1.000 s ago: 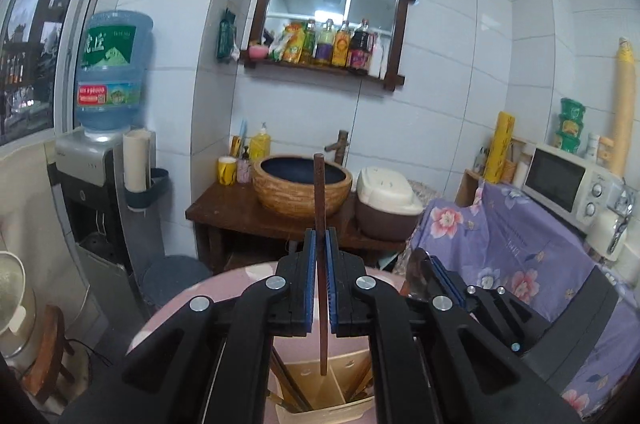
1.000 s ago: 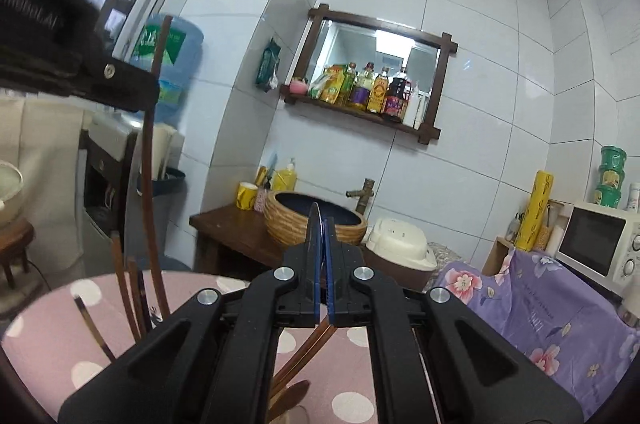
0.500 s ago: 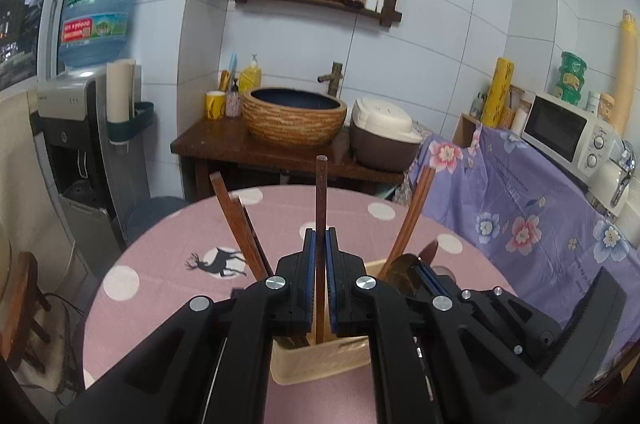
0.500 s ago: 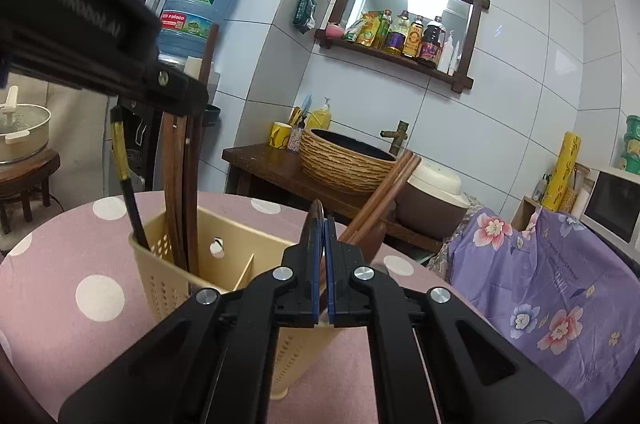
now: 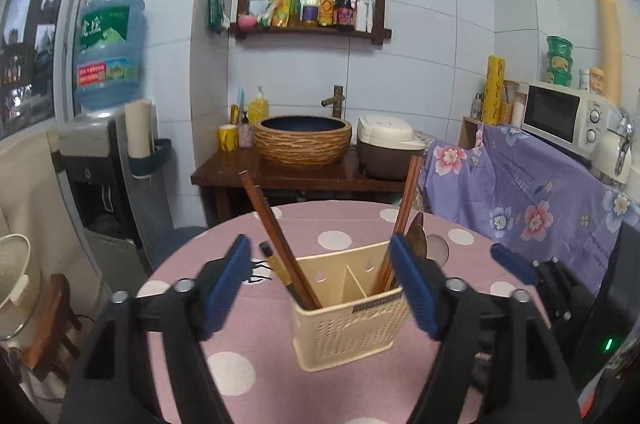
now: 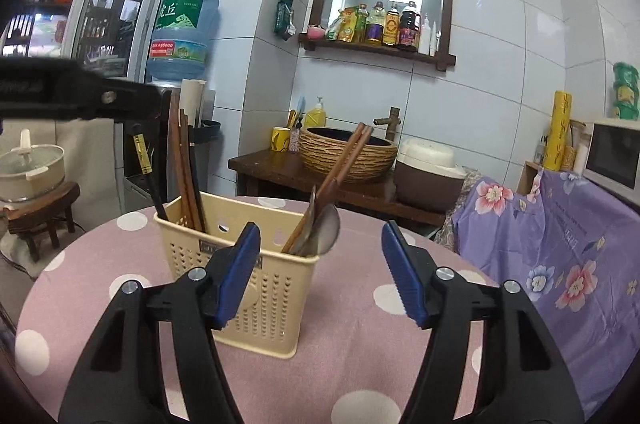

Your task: Organize utensils

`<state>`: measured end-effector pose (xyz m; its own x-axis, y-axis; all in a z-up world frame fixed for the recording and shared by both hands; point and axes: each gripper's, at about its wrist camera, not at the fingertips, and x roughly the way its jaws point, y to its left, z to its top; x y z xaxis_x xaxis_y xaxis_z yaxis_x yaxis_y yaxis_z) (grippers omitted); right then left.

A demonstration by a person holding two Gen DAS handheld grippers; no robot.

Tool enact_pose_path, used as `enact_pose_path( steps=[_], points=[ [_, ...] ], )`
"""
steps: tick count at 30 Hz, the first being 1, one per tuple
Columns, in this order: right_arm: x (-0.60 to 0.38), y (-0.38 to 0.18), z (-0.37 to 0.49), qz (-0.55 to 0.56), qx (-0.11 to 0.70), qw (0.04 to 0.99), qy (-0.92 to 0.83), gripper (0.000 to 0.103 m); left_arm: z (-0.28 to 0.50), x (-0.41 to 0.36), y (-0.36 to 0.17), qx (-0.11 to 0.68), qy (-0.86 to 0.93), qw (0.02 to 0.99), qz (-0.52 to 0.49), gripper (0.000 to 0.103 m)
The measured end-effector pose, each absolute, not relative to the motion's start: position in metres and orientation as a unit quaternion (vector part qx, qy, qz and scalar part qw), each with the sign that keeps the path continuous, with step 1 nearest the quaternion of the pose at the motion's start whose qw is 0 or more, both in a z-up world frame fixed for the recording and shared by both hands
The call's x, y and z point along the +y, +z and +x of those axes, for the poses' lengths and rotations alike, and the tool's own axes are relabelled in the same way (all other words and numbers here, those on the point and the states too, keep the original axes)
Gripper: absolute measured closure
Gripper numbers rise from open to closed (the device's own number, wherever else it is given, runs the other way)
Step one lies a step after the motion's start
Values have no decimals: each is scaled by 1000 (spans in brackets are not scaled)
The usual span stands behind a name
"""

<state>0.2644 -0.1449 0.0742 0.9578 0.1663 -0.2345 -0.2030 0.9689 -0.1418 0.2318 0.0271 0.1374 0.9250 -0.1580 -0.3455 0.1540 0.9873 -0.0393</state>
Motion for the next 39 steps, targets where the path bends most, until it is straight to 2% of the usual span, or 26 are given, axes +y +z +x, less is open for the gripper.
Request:
enact_pose_path(
  steps=[1, 2, 3, 6, 10, 13, 18, 23, 28, 39],
  points=[
    [-152, 72, 258, -75, 117, 986, 94, 21, 220, 32, 134, 163, -78, 984, -3, 12],
    [-158, 70, 251, -69, 124, 985, 94, 18, 207, 36, 128, 149, -77, 986, 0, 4],
    [-163, 68, 246, -63, 130, 985, 94, 13, 197, 39, 124, 138, -77, 987, 5, 5],
    [-181, 53, 221, -52, 162, 980, 99, 9, 159, 48, 104, 123, -91, 988, 23, 5],
    [-203, 24, 172, -35, 188, 976, 105, 8, 105, 53, 71, 105, -100, 989, 9, 5],
    [-209, 4, 130, -32, 188, 978, 87, 7, 78, 51, 42, 126, -82, 988, -19, 5],
    [-208, -15, 58, -23, 151, 986, 70, 6, 36, 51, 4, 145, -38, 984, -99, 5],
    [-187, -18, 4, -55, 105, 990, 79, 6, 0, 39, -4, 125, -10, 989, -77, 5],
    [-181, -23, -7, -60, 88, 992, 67, 6, -14, 37, -3, 115, 6, 992, -58, 5],
    [-195, -17, 4, -17, 111, 991, 67, 6, -23, 38, -1, 96, 12, 994, -58, 5]
  ],
)
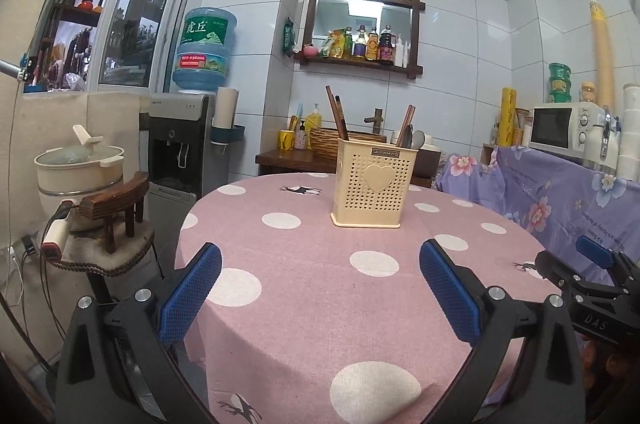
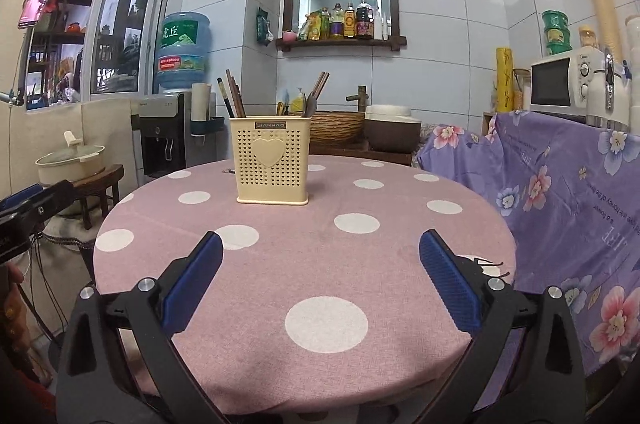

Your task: Organize utensils

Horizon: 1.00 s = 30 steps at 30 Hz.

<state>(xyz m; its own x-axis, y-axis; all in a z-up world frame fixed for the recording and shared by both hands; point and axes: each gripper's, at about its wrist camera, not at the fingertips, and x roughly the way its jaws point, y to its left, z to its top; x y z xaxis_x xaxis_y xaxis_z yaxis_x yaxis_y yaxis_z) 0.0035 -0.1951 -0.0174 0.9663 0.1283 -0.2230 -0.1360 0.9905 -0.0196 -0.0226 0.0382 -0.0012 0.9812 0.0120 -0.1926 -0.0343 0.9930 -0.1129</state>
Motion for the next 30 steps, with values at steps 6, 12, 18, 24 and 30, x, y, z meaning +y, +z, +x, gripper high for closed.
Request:
enact_pose_path(
  steps=[6, 12, 18, 24, 30],
  points=[
    [-188, -17, 1, -37, 110, 991, 68, 6, -23, 37, 1, 92, 22, 994, -48, 5],
    [-188, -18, 2, -34, 112, 991, 70, 6, -25, 37, 2, 86, 31, 995, -47, 5],
    [-188, -18, 3, -31, 113, 991, 69, 6, -25, 36, 3, 88, 36, 995, -42, 5],
    [-189, -18, 6, -25, 115, 991, 69, 6, -23, 38, 3, 89, 42, 994, -43, 5],
    [-188, -19, 4, -28, 112, 991, 67, 6, -22, 38, 3, 91, 44, 994, -41, 5]
  ],
)
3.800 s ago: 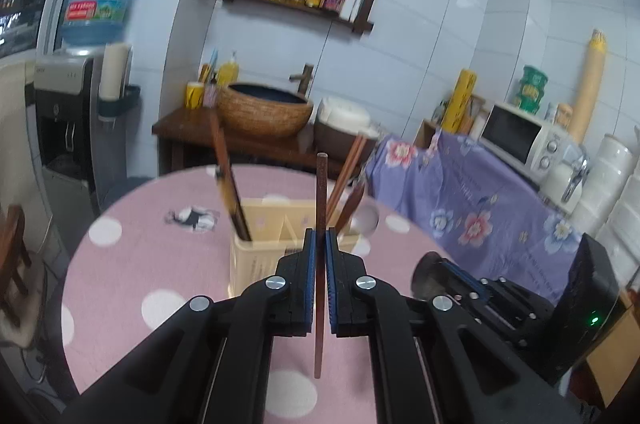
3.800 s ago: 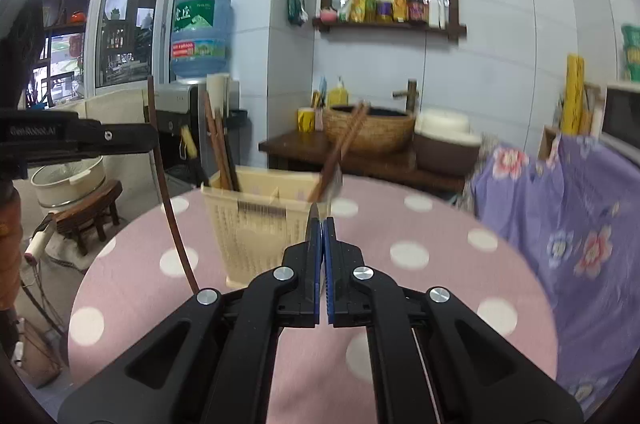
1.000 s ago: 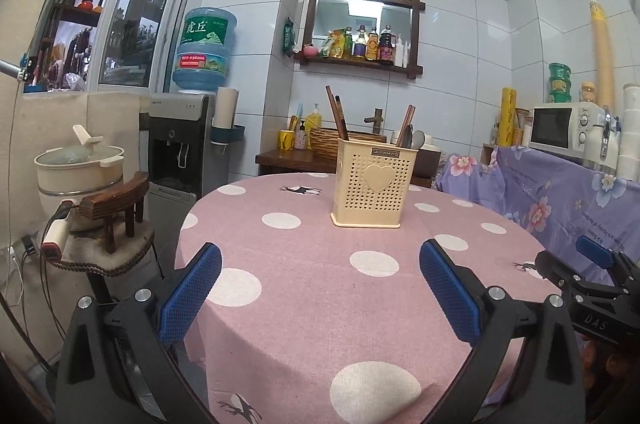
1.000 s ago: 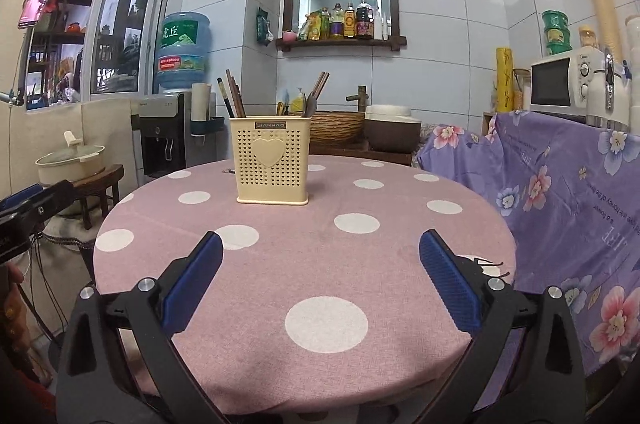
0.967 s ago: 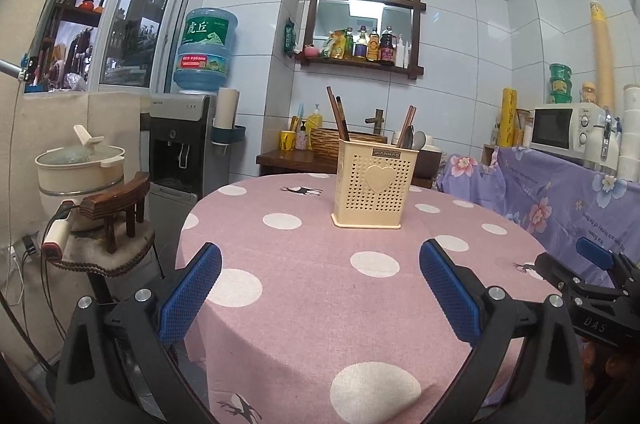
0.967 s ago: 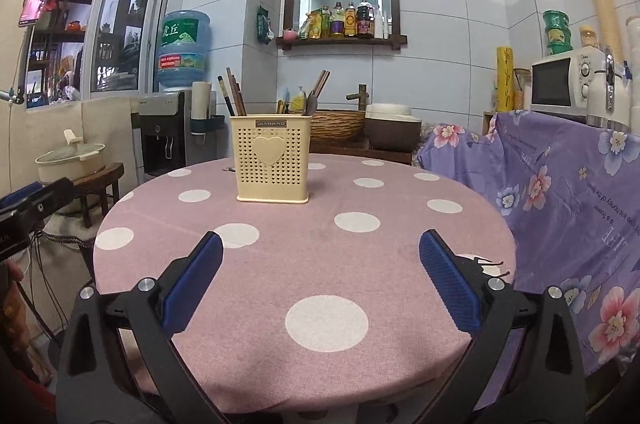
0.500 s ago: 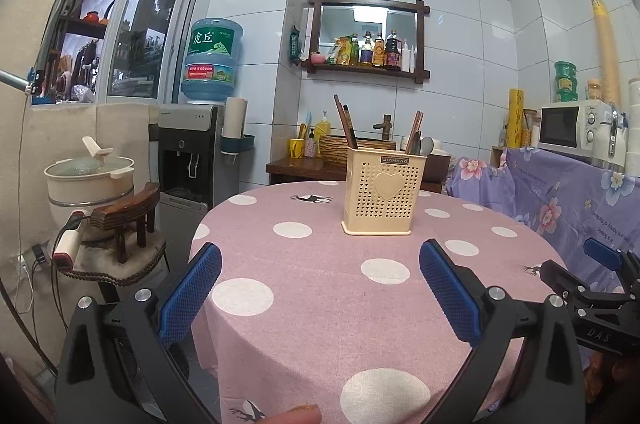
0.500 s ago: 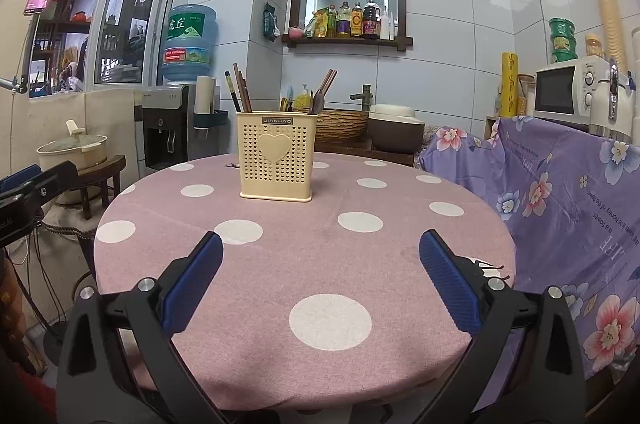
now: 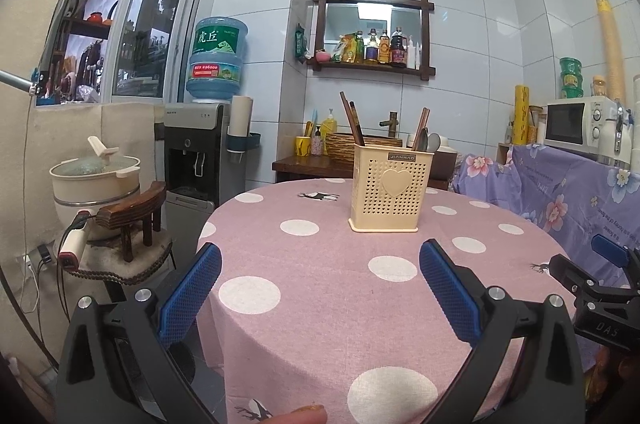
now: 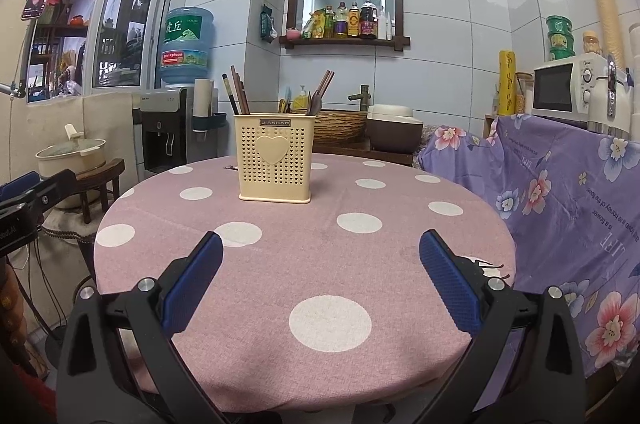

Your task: Organize utensils

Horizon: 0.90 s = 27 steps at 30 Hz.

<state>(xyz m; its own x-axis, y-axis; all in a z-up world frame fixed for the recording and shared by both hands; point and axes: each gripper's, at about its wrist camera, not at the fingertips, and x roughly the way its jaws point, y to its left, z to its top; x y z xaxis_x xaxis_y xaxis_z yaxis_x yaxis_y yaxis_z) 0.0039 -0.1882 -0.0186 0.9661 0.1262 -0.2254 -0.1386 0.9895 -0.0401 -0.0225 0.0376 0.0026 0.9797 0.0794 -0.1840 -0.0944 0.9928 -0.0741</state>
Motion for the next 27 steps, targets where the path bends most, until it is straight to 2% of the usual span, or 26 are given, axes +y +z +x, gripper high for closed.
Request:
enact_pose_path(
  steps=[27],
  points=[
    [-186, -22, 4, -23, 122, 990, 72, 6, -21, 40, 2, 102, 45, 992, -52, 5]
  ],
)
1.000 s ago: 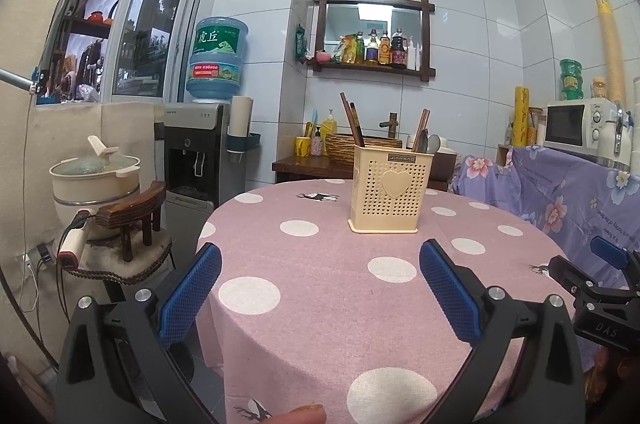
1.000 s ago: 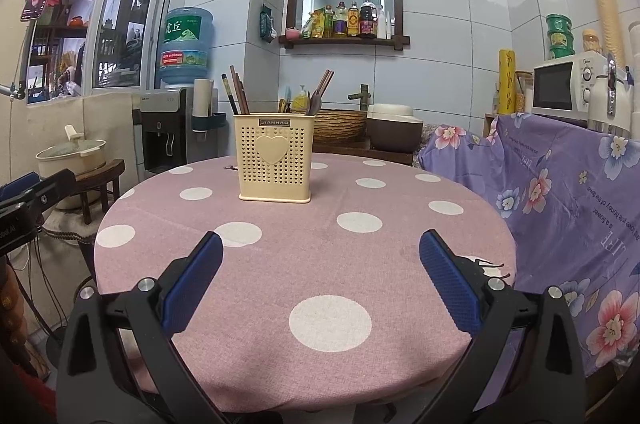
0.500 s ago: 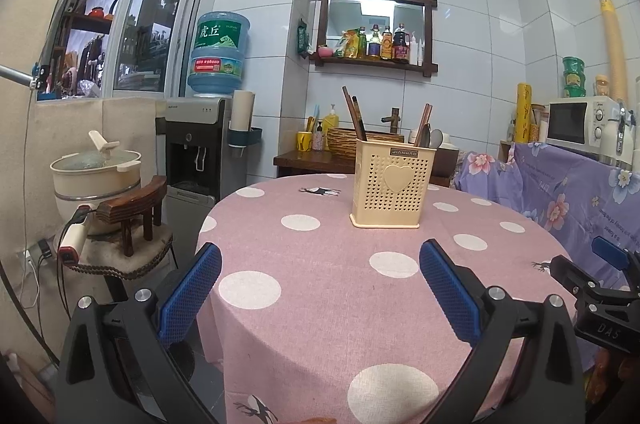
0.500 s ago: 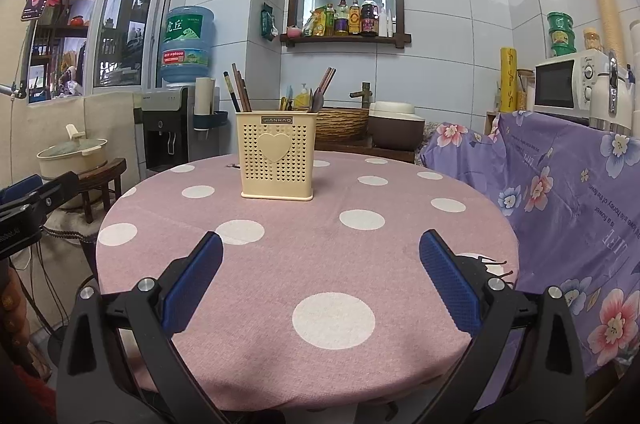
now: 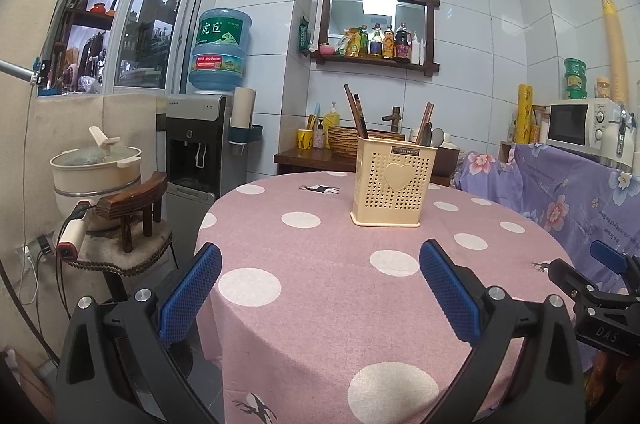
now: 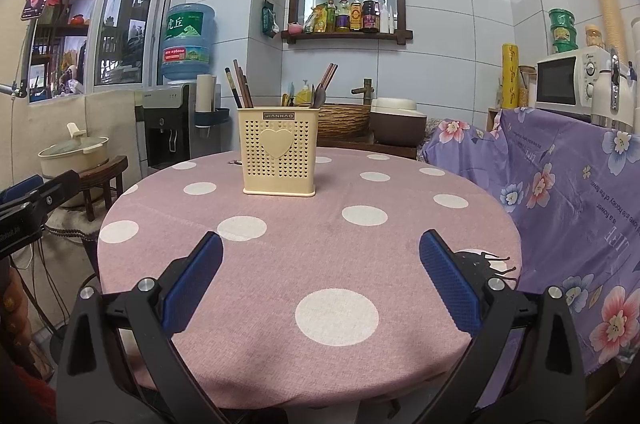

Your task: Organize utensils

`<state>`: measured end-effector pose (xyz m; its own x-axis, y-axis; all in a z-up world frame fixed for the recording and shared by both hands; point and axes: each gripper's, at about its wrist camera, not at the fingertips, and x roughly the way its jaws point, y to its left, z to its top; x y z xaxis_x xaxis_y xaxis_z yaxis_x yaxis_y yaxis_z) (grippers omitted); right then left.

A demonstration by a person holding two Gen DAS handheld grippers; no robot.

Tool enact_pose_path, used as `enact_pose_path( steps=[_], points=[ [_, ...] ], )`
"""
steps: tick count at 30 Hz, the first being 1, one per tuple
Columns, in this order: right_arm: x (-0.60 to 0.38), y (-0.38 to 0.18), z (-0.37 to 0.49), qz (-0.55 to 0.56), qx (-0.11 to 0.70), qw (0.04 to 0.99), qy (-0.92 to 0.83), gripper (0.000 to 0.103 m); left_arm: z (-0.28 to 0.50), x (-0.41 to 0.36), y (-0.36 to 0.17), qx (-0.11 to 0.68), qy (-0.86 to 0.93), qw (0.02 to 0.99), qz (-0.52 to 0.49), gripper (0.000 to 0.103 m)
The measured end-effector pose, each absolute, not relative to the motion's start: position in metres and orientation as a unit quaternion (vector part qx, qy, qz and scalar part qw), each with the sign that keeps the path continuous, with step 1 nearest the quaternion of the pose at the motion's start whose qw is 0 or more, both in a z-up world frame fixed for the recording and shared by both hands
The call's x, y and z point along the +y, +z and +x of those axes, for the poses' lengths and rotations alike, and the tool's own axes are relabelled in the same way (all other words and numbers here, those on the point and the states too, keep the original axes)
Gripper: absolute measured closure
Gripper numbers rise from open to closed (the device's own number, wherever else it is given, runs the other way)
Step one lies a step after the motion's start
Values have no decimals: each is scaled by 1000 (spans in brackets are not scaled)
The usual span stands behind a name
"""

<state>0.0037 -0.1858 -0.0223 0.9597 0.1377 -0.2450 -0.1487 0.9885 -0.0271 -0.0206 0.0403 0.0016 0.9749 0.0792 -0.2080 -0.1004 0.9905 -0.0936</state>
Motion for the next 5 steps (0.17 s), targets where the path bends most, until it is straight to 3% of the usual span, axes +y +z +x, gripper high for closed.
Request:
enact_pose_path(
  steps=[5],
  points=[
    [-185, -23, 4, -22, 124, 989, 74, 6, -22, 40, 1, 103, 51, 992, -52, 5]
  ],
)
